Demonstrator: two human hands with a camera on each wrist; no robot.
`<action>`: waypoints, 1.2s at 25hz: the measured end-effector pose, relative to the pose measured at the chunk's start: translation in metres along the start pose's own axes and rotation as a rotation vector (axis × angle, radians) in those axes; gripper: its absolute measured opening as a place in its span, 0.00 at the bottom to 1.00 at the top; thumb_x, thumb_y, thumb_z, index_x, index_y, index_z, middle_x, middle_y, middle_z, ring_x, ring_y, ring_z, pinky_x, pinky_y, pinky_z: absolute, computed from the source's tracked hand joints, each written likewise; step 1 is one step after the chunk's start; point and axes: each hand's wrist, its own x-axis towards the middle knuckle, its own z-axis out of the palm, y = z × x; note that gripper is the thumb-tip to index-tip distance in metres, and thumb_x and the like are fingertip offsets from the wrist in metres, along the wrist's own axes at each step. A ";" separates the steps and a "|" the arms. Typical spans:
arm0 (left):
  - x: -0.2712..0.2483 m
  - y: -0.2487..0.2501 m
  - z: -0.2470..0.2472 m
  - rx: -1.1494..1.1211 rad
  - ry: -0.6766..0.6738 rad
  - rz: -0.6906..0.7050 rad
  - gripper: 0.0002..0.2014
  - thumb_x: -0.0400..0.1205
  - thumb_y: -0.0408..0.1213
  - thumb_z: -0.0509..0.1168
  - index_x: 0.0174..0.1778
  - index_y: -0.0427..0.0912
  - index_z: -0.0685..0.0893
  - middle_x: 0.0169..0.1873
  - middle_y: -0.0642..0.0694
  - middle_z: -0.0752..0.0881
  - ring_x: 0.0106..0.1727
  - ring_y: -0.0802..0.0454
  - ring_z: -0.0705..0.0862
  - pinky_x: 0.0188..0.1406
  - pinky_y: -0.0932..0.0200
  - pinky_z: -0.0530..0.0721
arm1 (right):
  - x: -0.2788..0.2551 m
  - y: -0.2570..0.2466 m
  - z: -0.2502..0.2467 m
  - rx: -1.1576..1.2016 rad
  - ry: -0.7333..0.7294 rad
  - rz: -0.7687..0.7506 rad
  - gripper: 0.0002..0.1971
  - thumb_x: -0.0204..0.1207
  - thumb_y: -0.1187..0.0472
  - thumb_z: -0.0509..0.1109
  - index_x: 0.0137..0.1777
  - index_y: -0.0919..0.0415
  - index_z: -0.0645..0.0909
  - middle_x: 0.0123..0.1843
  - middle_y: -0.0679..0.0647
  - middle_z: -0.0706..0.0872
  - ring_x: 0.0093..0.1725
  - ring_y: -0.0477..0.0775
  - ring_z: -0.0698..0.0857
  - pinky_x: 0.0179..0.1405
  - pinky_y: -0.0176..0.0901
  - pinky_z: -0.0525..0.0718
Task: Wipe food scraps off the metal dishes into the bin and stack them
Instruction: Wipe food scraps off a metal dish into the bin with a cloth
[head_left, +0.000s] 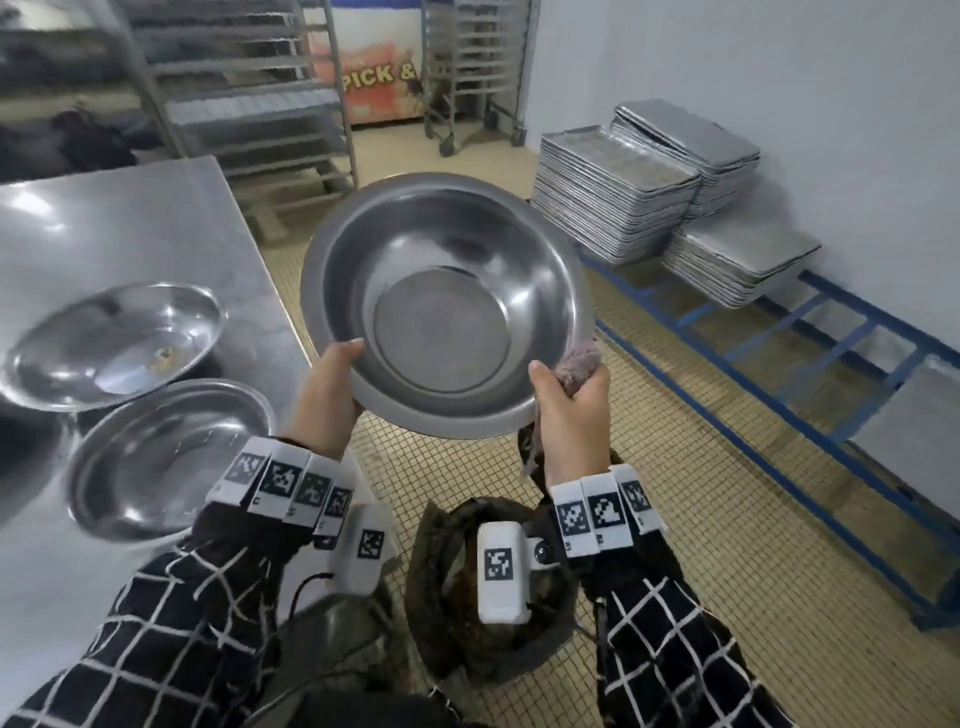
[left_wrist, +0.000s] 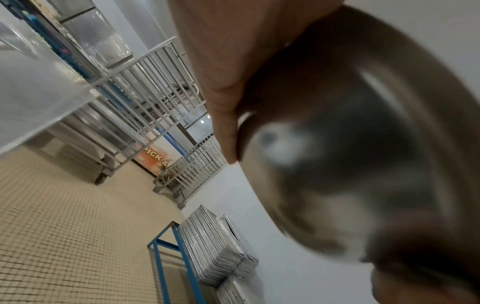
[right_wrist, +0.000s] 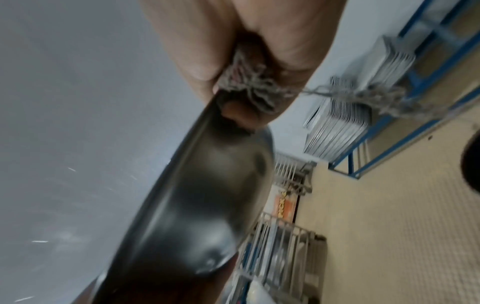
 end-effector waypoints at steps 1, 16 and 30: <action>-0.003 -0.004 -0.013 0.031 0.035 -0.031 0.10 0.76 0.48 0.62 0.43 0.45 0.81 0.41 0.48 0.85 0.51 0.48 0.85 0.53 0.54 0.84 | -0.006 0.001 0.016 0.011 -0.028 0.015 0.11 0.77 0.59 0.70 0.48 0.50 0.68 0.47 0.52 0.81 0.43 0.46 0.82 0.44 0.34 0.81; -0.143 0.032 -0.344 0.087 0.543 0.104 0.31 0.72 0.47 0.69 0.73 0.49 0.72 0.53 0.49 0.86 0.53 0.48 0.86 0.45 0.55 0.83 | -0.171 0.021 0.216 -0.194 -0.637 0.000 0.19 0.72 0.67 0.66 0.64 0.58 0.73 0.46 0.51 0.78 0.43 0.49 0.79 0.47 0.41 0.79; -0.202 -0.003 -0.489 0.776 0.543 -0.104 0.24 0.81 0.34 0.64 0.73 0.41 0.67 0.48 0.51 0.79 0.44 0.56 0.77 0.40 0.66 0.71 | -0.267 0.090 0.313 -0.536 -0.811 0.087 0.19 0.73 0.61 0.72 0.63 0.62 0.74 0.53 0.62 0.83 0.51 0.61 0.84 0.58 0.55 0.82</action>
